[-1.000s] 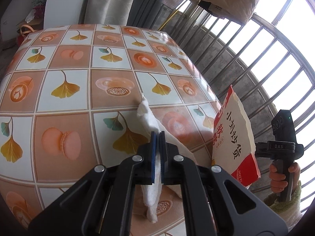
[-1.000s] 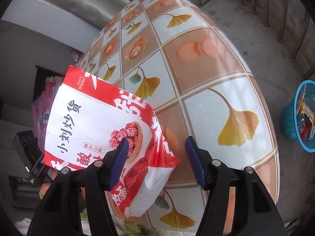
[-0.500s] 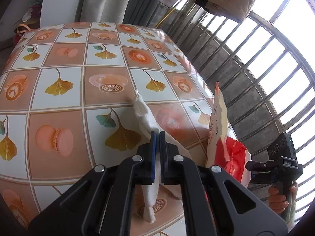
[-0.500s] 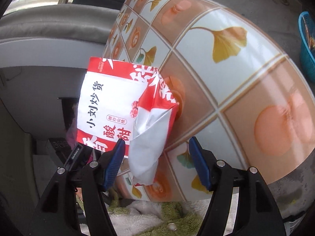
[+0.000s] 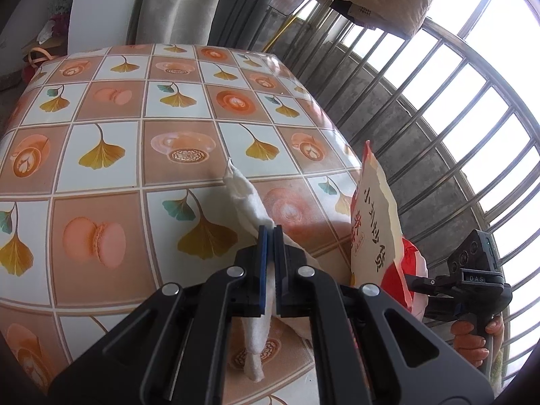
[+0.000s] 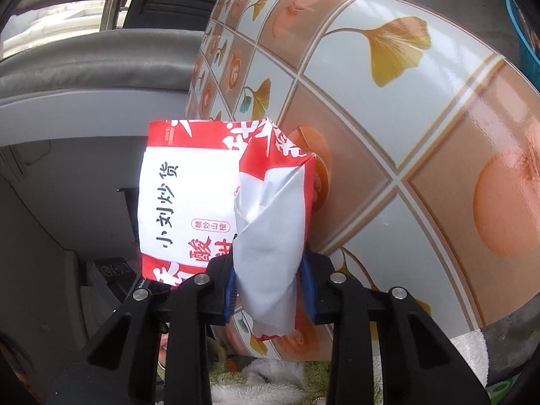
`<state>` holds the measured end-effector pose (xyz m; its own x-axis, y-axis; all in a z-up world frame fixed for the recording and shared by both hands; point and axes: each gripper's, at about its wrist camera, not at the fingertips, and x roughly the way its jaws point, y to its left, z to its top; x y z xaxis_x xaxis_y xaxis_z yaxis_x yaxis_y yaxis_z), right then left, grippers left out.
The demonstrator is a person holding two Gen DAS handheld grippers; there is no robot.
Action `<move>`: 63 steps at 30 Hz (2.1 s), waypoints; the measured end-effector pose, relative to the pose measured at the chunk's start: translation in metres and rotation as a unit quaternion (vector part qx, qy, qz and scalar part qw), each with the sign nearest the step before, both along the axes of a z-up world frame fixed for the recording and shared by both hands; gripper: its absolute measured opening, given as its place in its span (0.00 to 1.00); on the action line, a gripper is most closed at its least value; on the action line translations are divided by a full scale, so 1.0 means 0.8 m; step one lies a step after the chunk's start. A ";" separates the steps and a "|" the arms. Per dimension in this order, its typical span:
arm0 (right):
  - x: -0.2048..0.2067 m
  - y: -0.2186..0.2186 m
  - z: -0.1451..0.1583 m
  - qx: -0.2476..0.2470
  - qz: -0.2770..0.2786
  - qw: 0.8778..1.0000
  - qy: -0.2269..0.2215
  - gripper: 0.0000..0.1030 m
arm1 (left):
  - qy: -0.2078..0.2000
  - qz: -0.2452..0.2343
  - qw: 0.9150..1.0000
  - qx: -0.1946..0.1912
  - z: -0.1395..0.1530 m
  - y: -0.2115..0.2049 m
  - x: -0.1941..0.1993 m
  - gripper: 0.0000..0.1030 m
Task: Collect trash
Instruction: 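Carry the glove and snack bag to the blue wastebasket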
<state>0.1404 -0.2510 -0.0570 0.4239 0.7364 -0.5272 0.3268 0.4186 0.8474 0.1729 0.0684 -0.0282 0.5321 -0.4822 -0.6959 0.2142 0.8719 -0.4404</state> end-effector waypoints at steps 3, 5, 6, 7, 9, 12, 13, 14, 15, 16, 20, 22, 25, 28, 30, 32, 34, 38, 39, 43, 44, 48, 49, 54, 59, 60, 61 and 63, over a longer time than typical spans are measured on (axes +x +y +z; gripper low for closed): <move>0.000 -0.002 -0.001 0.017 -0.007 1.000 -0.008 0.26 | -0.003 -0.001 1.000 0.002 0.002 -0.001 -0.001 0.02; -0.001 -0.008 0.001 0.020 -0.012 1.000 -0.013 0.25 | -0.005 -0.002 1.000 0.004 0.004 -0.003 -0.001 0.02; -0.003 -0.011 0.003 0.020 -0.015 1.000 -0.017 0.25 | -0.007 -0.004 1.000 0.004 0.005 -0.003 -0.002 0.02; -0.003 -0.013 0.004 0.022 -0.017 0.999 -0.020 0.24 | -0.008 -0.004 1.000 0.005 0.006 -0.004 -0.002 0.02; -0.007 -0.020 0.006 0.029 -0.022 0.999 -0.025 0.24 | -0.012 -0.005 1.000 0.007 0.009 -0.005 -0.003 0.02; -0.005 -0.027 0.009 0.029 -0.032 0.999 -0.031 0.24 | -0.018 -0.006 1.000 0.008 0.014 -0.006 -0.004 0.02; -0.006 -0.029 0.010 0.030 -0.034 0.998 -0.033 0.24 | -0.020 -0.006 1.000 0.009 0.016 -0.006 -0.004 0.02; -0.007 -0.031 0.011 0.030 -0.038 0.998 -0.034 0.24 | -0.023 -0.007 1.000 0.010 0.018 -0.007 -0.005 0.02; -0.008 -0.033 0.010 0.031 -0.040 0.998 -0.035 0.24 | -0.026 -0.007 1.000 0.011 0.020 -0.007 -0.006 0.02; -0.009 -0.036 0.011 0.032 -0.043 0.998 -0.036 0.24 | -0.028 -0.007 0.999 0.013 0.023 -0.008 -0.007 0.02; -0.012 -0.044 0.011 0.033 -0.054 0.997 -0.039 0.24 | -0.041 -0.009 0.999 0.018 0.034 -0.011 -0.012 0.02; -0.016 -0.047 0.012 0.033 -0.058 0.997 -0.041 0.24 | -0.047 -0.011 0.999 0.020 0.039 -0.013 -0.014 0.02; -0.018 -0.053 0.013 0.034 -0.065 0.996 -0.044 0.24 | -0.058 -0.013 0.998 0.025 0.048 -0.017 -0.017 0.02; -0.025 -0.058 0.014 0.036 -0.070 0.996 -0.048 0.24 | -0.069 -0.016 0.997 0.031 0.057 -0.021 -0.021 0.02; -0.028 -0.061 0.014 0.038 -0.073 0.995 -0.050 0.24 | -0.076 -0.018 0.996 0.034 0.063 -0.023 -0.024 0.02; -0.036 -0.065 0.013 0.040 -0.076 0.995 -0.053 0.24 | -0.084 -0.019 0.996 0.039 0.070 -0.026 -0.026 0.02; -0.040 -0.068 0.014 0.042 -0.079 0.994 -0.055 0.24 | -0.092 -0.021 0.995 0.044 0.076 -0.029 -0.030 0.02; -0.048 -0.074 0.015 0.046 -0.084 0.994 -0.060 0.24 | -0.108 -0.024 0.993 0.051 0.088 -0.036 -0.036 0.02; -0.050 -0.076 0.015 0.046 -0.085 0.993 -0.061 0.24 | -0.113 -0.024 0.992 0.054 0.092 -0.038 -0.038 0.02; -0.060 -0.082 0.016 0.049 -0.092 0.992 -0.067 0.24 | -0.132 -0.029 0.989 0.065 0.104 -0.047 -0.047 0.02; -0.063 -0.085 0.017 0.050 -0.094 0.992 -0.069 0.24 | -0.137 -0.031 0.988 0.067 0.108 -0.049 -0.050 0.02; -0.076 -0.096 0.019 0.053 -0.105 0.990 -0.077 0.24 | -0.151 -0.039 0.985 0.073 0.119 -0.061 -0.059 0.02; -0.080 -0.099 0.020 0.054 -0.108 0.990 -0.079 0.24 | -0.154 -0.042 0.984 0.075 0.122 -0.066 -0.060 0.02; -0.100 -0.124 0.026 0.056 -0.133 0.985 -0.090 0.24 | -0.166 -0.068 0.981 0.074 0.135 -0.094 -0.064 0.02; -0.138 -0.173 0.038 0.042 -0.191 0.975 -0.107 0.24 | -0.184 -0.119 0.974 0.059 0.154 -0.138 -0.063 0.02; -0.149 -0.186 0.041 0.035 -0.207 0.972 -0.110 0.24 | -0.188 -0.132 0.972 0.055 0.158 -0.149 -0.062 0.02; -0.162 -0.201 0.045 0.025 -0.228 0.967 -0.113 0.24 | -0.190 -0.147 0.969 0.050 0.163 -0.161 -0.061 0.02; -0.185 -0.228 0.053 0.005 -0.266 0.957 -0.116 0.24 | -0.193 -0.177 0.964 0.039 0.171 -0.188 -0.058 0.02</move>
